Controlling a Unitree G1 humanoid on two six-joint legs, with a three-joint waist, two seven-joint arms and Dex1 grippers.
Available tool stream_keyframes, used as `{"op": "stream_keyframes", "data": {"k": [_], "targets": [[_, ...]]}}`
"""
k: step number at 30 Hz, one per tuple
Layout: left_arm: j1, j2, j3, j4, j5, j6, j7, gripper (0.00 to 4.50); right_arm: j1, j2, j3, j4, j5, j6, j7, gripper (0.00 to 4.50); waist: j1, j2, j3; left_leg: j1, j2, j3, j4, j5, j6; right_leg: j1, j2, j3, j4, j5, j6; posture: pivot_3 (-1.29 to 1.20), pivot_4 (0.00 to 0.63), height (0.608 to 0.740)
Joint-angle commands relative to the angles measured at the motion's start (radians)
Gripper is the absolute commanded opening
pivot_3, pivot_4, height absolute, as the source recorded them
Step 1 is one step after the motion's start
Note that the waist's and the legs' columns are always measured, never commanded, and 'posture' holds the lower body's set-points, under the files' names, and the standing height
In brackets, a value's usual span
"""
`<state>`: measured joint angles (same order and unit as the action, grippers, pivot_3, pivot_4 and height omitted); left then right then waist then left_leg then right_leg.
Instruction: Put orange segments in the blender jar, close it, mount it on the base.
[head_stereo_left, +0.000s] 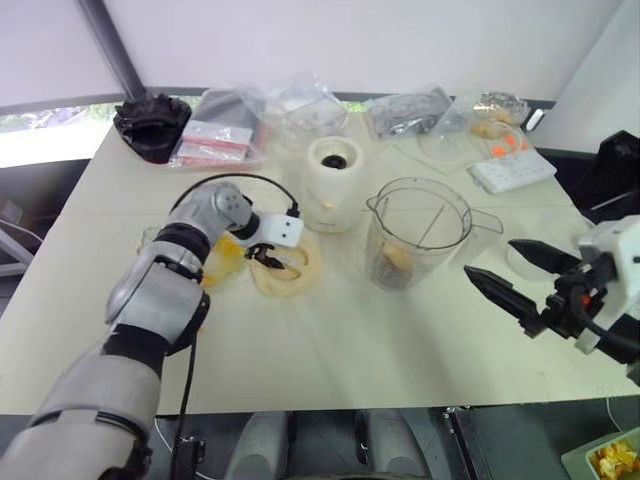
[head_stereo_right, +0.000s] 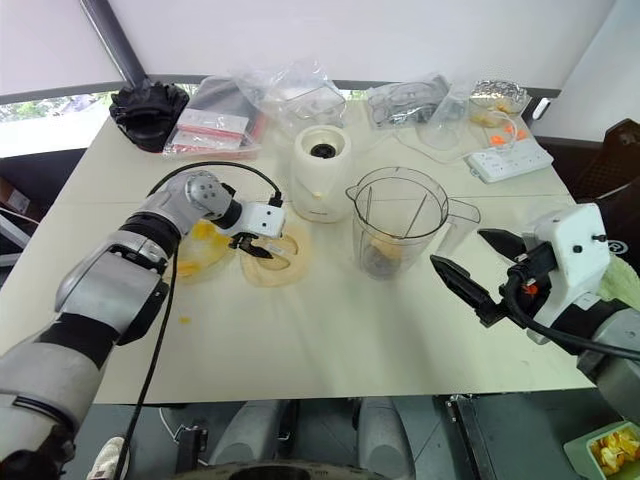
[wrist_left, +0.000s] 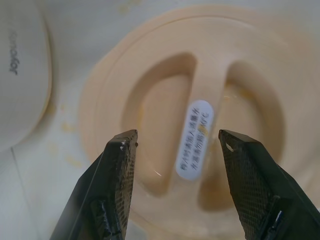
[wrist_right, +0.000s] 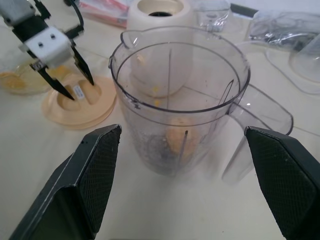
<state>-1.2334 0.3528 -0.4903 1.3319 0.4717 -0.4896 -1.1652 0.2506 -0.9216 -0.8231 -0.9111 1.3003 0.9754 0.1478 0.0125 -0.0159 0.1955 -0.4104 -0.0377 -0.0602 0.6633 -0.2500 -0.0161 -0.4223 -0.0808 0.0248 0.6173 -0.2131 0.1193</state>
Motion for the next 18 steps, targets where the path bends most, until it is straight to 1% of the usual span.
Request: {"op": "stream_keyframes", "data": {"k": [1,6,9,12,15,16,18], "targets": [[-0.037,-0.015,-0.012,0.01,0.032,0.001,0.016,2.68,0.02,-0.019,-0.054,-0.028,0.022,-0.038,-0.031,4.12,0.0,0.0,0.0,0.0,0.0,0.0,0.0,0.0,0.0,0.0,0.0,0.0,0.0,0.0,0.0,0.0,0.15,0.74],[-0.045,-0.049,-0.048,0.023,0.088,0.005,-0.018,2.68,0.067,-0.026,-0.097,-0.04,0.041,-0.062,-0.062,4.12,0.002,-0.001,0.0,0.0,0.0,0.0,0.0,0.0,0.0,0.0,0.0,0.0,0.0,0.0,0.0,0.0,0.15,0.74],[-0.047,-0.072,-0.075,0.029,0.124,0.005,0.011,2.68,0.089,-0.027,-0.1,-0.05,0.041,-0.073,-0.08,4.12,0.002,-0.002,-0.001,0.0,0.0,0.0,0.0,0.0,0.0,0.001,0.0,0.0,0.0,0.0,0.0,0.0,0.15,0.74],[-0.047,-0.089,-0.069,0.034,0.126,0.023,-0.002,1.79,0.111,-0.024,-0.104,-0.059,0.051,-0.092,-0.095,4.12,0.003,-0.001,-0.001,0.001,0.0,0.0,0.0,0.0,0.0,0.002,0.0,0.0,0.0,0.0,0.0,0.0,0.15,0.74],[-0.038,-0.094,-0.058,0.034,0.11,0.028,-0.058,0.32,0.141,-0.012,-0.101,-0.064,0.043,-0.106,-0.104,4.12,0.005,-0.001,-0.002,0.003,0.0,-0.001,0.001,0.0,0.0,0.005,0.0,0.0,-0.001,0.0,-0.001,0.0,0.15,0.74],[-0.033,-0.094,-0.051,0.033,0.101,0.03,-0.08,0.21,0.147,-0.008,-0.092,-0.065,0.038,-0.11,-0.108,4.12,0.004,-0.001,-0.002,0.005,0.0,-0.001,0.001,0.0,0.0,0.007,0.0,-0.001,-0.001,-0.001,-0.002,0.0,0.15,0.74],[-0.023,-0.092,-0.041,0.031,0.09,0.028,-0.105,0.21,0.162,0.002,-0.08,-0.064,0.035,-0.122,-0.113,4.12,0.002,-0.001,-0.002,0.004,0.0,-0.001,0.001,0.0,0.0,0.008,0.0,-0.001,-0.003,-0.003,-0.002,0.0,0.15,0.74]]}}
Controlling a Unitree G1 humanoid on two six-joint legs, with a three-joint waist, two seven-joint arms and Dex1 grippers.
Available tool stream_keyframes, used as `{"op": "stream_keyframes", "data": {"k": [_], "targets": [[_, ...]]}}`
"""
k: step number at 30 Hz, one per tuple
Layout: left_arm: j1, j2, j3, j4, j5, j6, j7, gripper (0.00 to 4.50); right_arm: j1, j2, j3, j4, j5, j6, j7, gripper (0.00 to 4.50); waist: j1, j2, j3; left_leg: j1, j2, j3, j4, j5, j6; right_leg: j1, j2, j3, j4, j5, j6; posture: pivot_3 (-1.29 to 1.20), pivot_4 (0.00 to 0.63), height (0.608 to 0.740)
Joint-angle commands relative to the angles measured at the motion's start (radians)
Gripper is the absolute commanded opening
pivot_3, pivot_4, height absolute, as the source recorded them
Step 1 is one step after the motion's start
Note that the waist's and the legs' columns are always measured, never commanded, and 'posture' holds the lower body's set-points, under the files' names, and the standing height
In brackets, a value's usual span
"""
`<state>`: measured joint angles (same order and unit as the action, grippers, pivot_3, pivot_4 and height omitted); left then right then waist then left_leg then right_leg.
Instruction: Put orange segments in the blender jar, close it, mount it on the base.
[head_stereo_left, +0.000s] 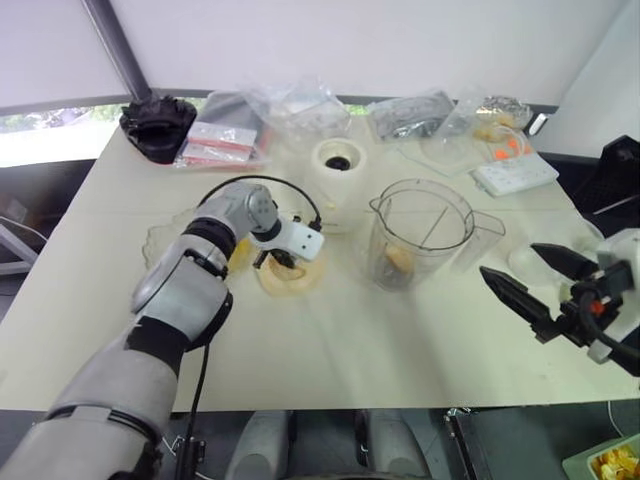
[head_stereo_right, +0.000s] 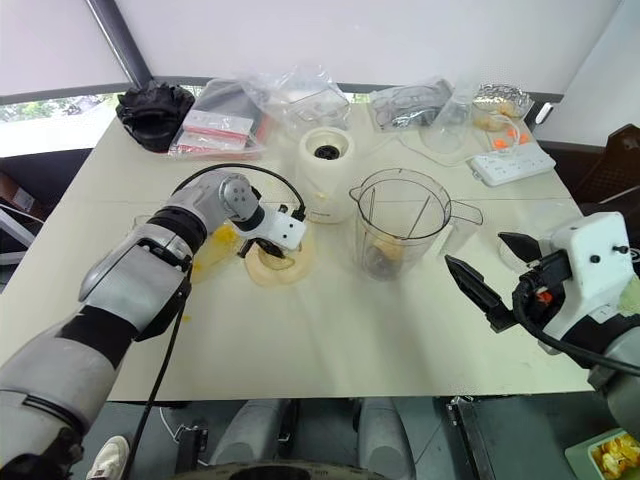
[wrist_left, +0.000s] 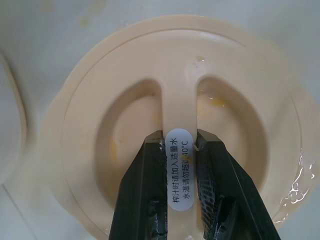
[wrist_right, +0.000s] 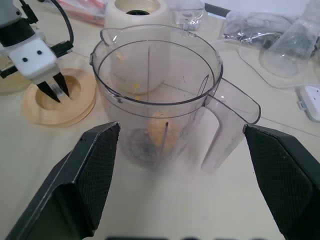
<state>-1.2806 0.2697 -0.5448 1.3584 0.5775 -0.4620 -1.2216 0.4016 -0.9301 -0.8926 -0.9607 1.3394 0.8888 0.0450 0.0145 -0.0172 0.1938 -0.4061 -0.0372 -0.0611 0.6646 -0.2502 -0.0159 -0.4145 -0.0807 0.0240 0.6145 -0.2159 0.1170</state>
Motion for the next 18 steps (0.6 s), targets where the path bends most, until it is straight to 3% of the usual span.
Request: {"op": "stream_keyframes", "data": {"k": [1,13,18], "targets": [[0.029,-0.007,0.019,0.001,-0.019,-0.004,-0.046,0.21,0.02,0.015,0.004,-0.015,-0.022,-0.037,-0.01,4.12,-0.001,0.0,0.0,0.0,0.0,0.0,0.0,0.0,0.0,0.0,0.0,0.0,-0.001,0.0,-0.001,0.0,0.15,0.74],[-0.01,0.029,0.302,-0.072,-0.307,0.093,-0.214,0.21,-0.073,0.121,0.263,0.094,-0.315,-0.106,-0.057,4.12,-0.002,-0.002,0.001,-0.003,-0.001,0.001,0.001,-0.002,0.003,-0.003,0.0,0.0,0.0,0.002,0.002,0.0,0.15,0.74],[0.035,0.087,0.414,-0.297,-0.489,0.209,-0.374,0.21,-0.188,0.231,0.409,0.231,-0.441,-0.15,-0.069,4.12,-0.007,-0.001,0.001,-0.003,0.0,0.001,0.001,-0.002,0.003,-0.005,0.001,0.0,0.001,0.002,0.002,0.0,0.15,0.74]]}}
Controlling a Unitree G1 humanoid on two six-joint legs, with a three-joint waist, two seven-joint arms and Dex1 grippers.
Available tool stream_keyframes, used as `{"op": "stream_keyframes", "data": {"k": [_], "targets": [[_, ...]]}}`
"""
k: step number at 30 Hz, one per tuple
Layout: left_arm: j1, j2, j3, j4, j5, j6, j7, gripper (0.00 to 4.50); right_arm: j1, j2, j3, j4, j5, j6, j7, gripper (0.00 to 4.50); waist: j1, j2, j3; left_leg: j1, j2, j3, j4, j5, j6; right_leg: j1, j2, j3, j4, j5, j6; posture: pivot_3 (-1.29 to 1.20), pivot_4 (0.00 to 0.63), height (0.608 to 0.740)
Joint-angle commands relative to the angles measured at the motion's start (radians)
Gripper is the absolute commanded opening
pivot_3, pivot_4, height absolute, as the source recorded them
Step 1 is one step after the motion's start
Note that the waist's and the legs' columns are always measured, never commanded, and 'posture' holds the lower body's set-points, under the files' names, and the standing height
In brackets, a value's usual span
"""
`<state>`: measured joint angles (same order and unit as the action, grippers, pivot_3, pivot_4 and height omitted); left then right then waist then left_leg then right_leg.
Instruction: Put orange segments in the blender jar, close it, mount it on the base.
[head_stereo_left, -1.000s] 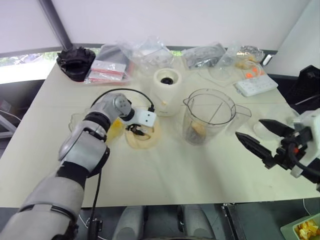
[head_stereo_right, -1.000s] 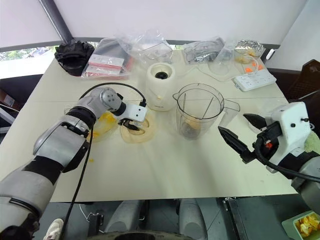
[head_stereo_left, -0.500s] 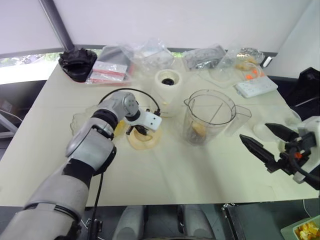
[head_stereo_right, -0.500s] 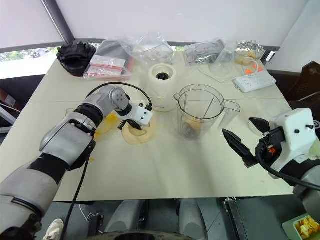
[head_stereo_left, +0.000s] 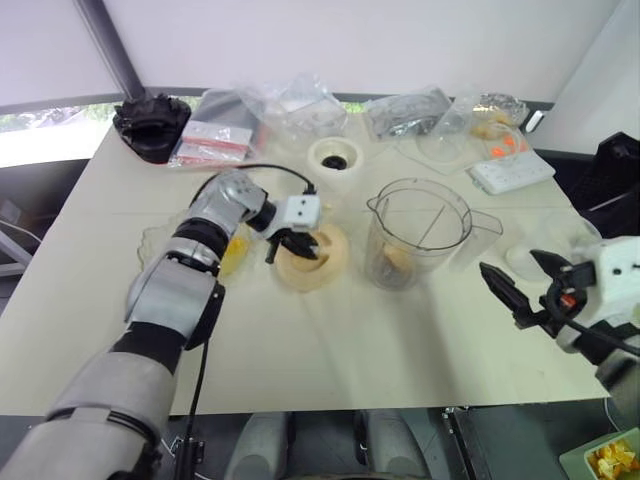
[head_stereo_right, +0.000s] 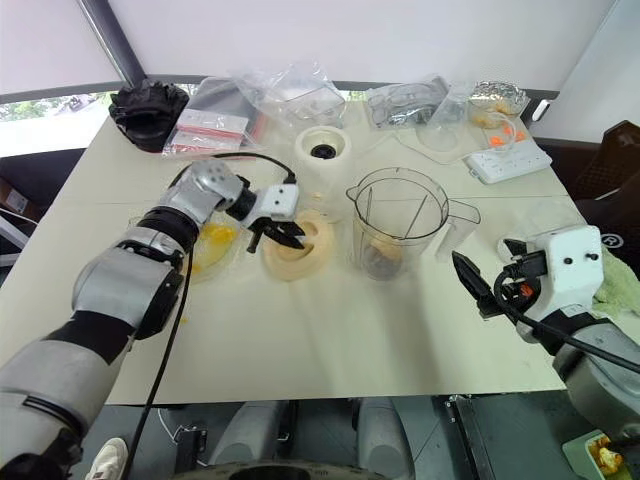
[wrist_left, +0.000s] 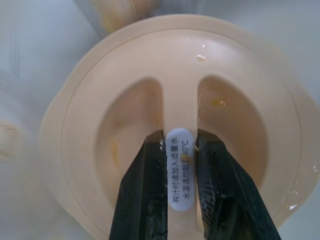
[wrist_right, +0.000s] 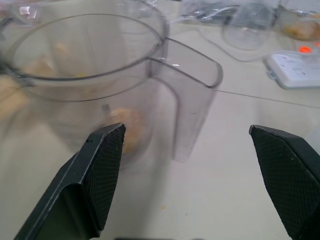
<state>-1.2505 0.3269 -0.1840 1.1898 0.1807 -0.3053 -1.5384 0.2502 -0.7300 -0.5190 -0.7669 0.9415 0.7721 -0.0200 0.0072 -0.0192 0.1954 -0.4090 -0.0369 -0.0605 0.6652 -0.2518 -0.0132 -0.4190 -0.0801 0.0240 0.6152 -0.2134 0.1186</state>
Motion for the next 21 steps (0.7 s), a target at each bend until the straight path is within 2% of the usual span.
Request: {"op": "stream_keyframes", "data": {"k": [1,7,13,21], "targets": [[0.02,0.04,0.059,-0.175,-0.109,0.08,-0.061,0.21,-0.051,0.04,0.048,0.052,-0.057,-0.036,0.006,4.12,0.001,0.002,0.0,0.0,0.0,0.0,0.0,0.0,0.0,0.0,0.0,0.0,0.0,0.0,0.0,0.0,0.15,0.74],[0.107,0.1,0.077,-0.436,-0.186,0.257,-0.035,0.21,-0.142,0.087,0.12,0.149,-0.145,-0.042,0.03,4.12,0.001,0.003,-0.001,0.001,-0.001,0.0,0.0,0.0,0.0,0.0,0.0,0.001,0.002,0.0,0.0,0.0,0.15,0.74],[0.162,0.149,0.082,-0.615,-0.23,0.367,0.028,0.21,-0.229,0.129,0.182,0.276,-0.244,-0.063,0.069,4.12,0.001,0.002,-0.001,0.001,-0.001,0.0,0.0,0.0,0.0,-0.001,0.0,0.001,0.003,0.0,0.001,0.0,0.15,0.74],[0.183,0.205,0.08,-0.724,-0.264,0.439,0.098,0.21,-0.345,0.209,0.234,0.425,-0.348,-0.117,0.104,4.12,-0.005,0.003,-0.001,0.001,-0.001,0.0,0.0,0.0,0.0,-0.002,0.001,0.001,0.005,0.0,0.001,0.0,0.15,0.74]]}}
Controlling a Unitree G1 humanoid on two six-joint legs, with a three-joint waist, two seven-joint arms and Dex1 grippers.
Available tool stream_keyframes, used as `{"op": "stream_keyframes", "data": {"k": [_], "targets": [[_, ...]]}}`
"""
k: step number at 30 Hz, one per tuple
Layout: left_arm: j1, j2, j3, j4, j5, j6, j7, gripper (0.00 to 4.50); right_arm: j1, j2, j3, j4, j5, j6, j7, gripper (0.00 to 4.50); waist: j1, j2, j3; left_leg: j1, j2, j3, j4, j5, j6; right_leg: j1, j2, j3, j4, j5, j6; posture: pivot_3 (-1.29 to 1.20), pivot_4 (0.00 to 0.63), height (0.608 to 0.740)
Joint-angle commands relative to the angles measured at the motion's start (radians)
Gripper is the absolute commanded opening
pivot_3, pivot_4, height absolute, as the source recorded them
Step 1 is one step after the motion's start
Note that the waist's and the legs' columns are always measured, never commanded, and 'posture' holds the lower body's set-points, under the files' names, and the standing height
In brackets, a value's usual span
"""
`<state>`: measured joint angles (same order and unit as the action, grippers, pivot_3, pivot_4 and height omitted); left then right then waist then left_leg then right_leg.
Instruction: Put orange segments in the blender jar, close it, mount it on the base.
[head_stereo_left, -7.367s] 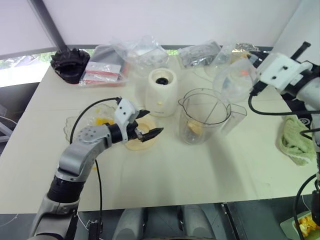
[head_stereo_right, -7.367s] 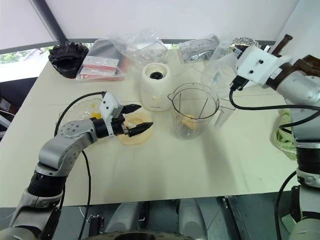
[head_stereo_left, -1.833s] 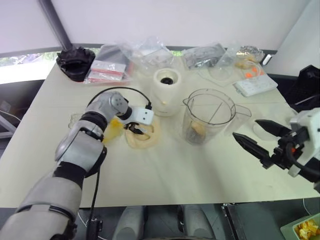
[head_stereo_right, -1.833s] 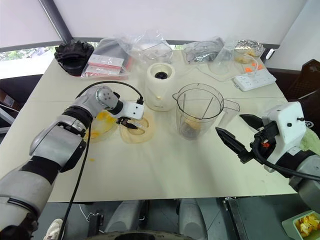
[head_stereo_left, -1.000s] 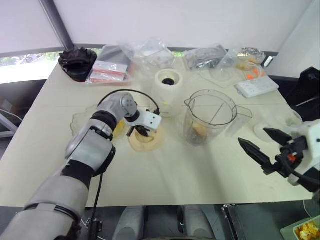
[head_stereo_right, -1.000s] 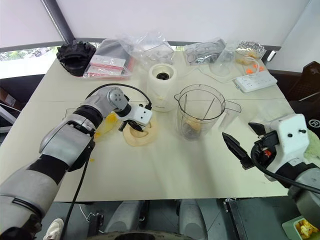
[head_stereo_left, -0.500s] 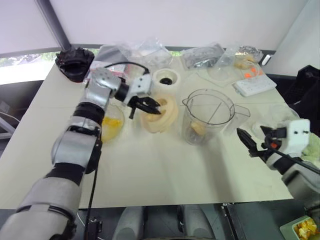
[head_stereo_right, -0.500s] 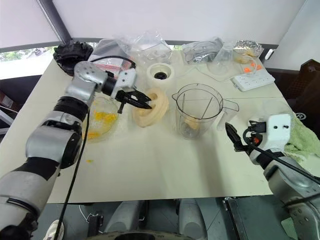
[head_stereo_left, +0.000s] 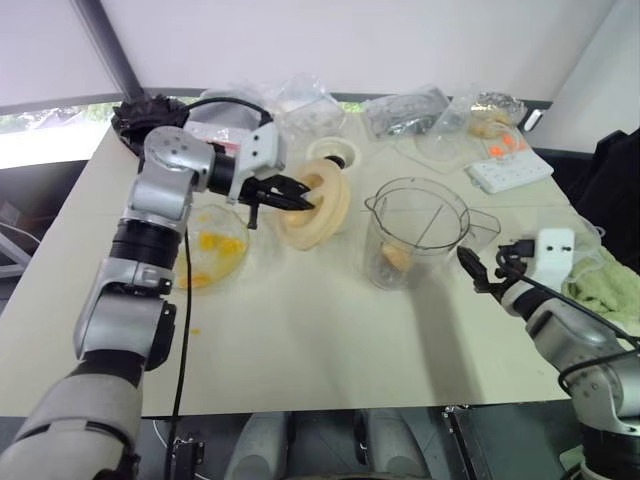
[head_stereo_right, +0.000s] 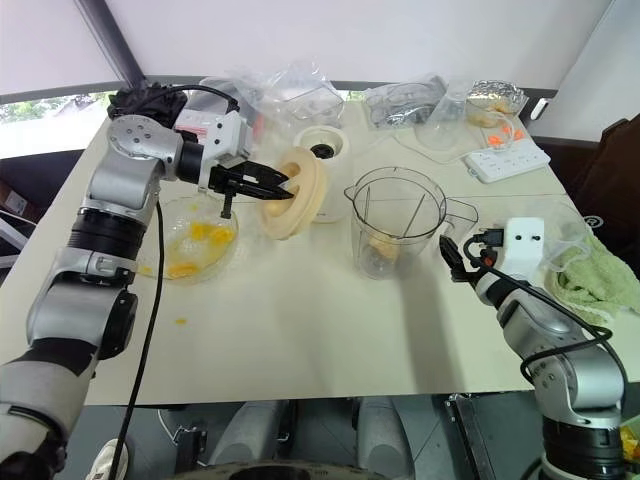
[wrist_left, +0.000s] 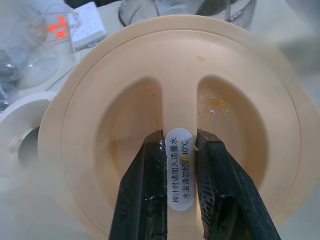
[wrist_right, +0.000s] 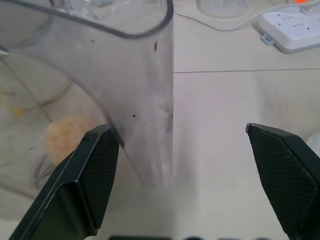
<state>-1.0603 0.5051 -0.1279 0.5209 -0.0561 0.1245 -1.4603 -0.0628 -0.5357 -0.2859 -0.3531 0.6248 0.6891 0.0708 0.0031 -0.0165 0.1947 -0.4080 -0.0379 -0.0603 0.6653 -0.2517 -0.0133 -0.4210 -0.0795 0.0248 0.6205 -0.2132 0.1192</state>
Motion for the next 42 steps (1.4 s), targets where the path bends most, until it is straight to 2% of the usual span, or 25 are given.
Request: {"op": "stream_keyframes", "data": {"k": [1,4,9,16,24,29,34,42], "targets": [[-0.005,0.035,0.023,-0.061,-0.028,0.013,0.026,0.21,-0.043,0.024,0.006,0.018,-0.041,-0.038,0.016,4.12,-0.002,0.0,0.0,0.0,0.0,0.0,0.0,0.0,0.0,0.0,0.0,0.0,0.0,0.0,0.0,0.0,0.15,0.74],[-0.006,0.054,0.024,-0.07,-0.036,0.023,0.038,0.21,-0.069,0.047,0.016,0.031,-0.065,-0.046,0.023,3.31,-0.009,0.0,0.0,0.0,0.0,0.0,0.0,0.0,0.0,-0.001,0.0,0.0,0.001,0.0,0.0,0.0,0.15,0.74],[-0.035,0.083,0.029,-0.052,-0.048,0.027,0.049,0.21,-0.1,0.079,0.038,0.017,-0.086,-0.043,0.043,0.91,-0.015,0.0,0.0,0.0,0.0,0.0,0.0,0.0,0.0,-0.001,0.0,0.0,0.001,0.0,0.0,0.0,0.15,0.74],[-0.209,0.083,0.04,0.118,-0.055,-0.022,0.044,0.21,-0.161,0.149,0.092,-0.046,-0.108,-0.006,0.016,0.87,-0.018,0.0,0.001,0.0,-0.002,0.0,0.0,0.0,0.0,-0.004,0.0,0.0,0.007,0.0,0.0,0.0,0.15,0.74],[-0.389,-0.004,0.023,0.28,-0.074,-0.074,-0.015,0.21,-0.211,0.151,0.246,-0.117,-0.186,0.022,0.049,0.87,-0.018,0.0,0.001,-0.001,-0.003,0.0,0.0,0.0,0.0,-0.006,0.0,0.0,0.008,-0.001,0.0,0.0,0.15,0.74],[-0.391,-0.064,-0.004,0.252,-0.08,-0.056,-0.089,0.21,-0.222,0.146,0.346,-0.098,-0.277,-0.001,0.079,0.87,-0.019,0.0,0.001,-0.001,-0.003,0.0,0.0,0.0,0.0,-0.006,0.0,0.0,0.008,-0.001,0.0,0.0,0.15,0.74],[-0.368,-0.077,-0.036,0.187,-0.091,-0.003,-0.147,0.21,-0.229,0.182,0.364,-0.053,-0.326,-0.015,0.083,0.87,-0.024,0.0,0.001,-0.001,-0.003,0.0,0.0,0.0,0.0,-0.006,0.0,0.0,0.008,-0.001,0.0,0.0,0.15,0.74],[-0.238,0.063,-0.238,-0.077,-0.191,0.136,-0.154,0.21,-0.238,0.194,0.374,0.008,-0.411,-0.043,0.077,0.87,-0.029,0.0,0.001,0.0,0.0,0.0,0.0,0.0,0.0,-0.006,0.001,0.002,0.01,-0.001,0.0,0.0,0.15,0.74]]}}
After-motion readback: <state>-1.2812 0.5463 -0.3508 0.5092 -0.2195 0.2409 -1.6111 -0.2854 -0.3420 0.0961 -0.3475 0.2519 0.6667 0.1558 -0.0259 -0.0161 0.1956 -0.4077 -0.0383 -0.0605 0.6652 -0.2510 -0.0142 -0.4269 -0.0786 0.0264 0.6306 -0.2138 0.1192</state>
